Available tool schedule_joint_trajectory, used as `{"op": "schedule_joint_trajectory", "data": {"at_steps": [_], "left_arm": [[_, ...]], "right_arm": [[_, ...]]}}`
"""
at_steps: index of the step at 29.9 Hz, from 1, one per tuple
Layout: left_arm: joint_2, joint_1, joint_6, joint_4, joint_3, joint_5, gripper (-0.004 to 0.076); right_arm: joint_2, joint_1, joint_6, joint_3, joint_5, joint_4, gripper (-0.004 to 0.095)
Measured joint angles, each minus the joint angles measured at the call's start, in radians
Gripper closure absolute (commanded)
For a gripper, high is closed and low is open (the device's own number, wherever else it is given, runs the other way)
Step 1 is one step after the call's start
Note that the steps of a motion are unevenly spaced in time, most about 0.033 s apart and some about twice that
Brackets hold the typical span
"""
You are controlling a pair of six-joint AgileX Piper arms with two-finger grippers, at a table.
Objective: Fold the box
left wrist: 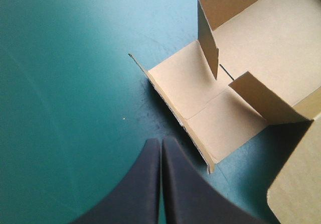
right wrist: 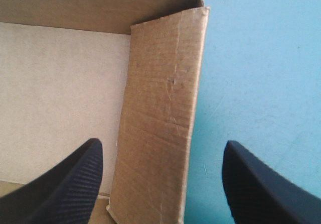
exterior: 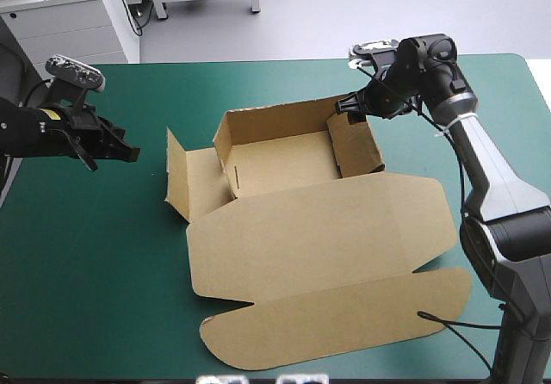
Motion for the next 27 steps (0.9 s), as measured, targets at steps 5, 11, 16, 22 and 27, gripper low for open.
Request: {"op": "schedule_joint_trajectory", "data": {"at_steps": [5,11,16,22,27], "left_arm": [[0.0,0.0,-0.002,0.0,0.0,0.0,0.0731],[0.0,0.0,-0.003,0.0,0.0,0.0,0.0731],[0.0,0.0,-0.003,0.0,0.0,0.0,0.0731],[0.0,0.0,-0.004,0.0,0.0,0.0,0.0731],[0.0,0.0,-0.004,-0.001,0.0,0.0,0.0731]], "right_arm": [[0.063,0.0,0.0,0.001,-0.001,0.0,0.0278],[0.14,0.0,0.006,0.007,-0.002,0.005,0.0277],[0.178,0.0,0.006,0.008,-0.005,0.014,0.0278],[0.198,0.0,0.006,0.008,-0.011,0.019,0.0515],[0.201,0.0,0.006,0.008,-0.012,0.016,0.0914]]}}
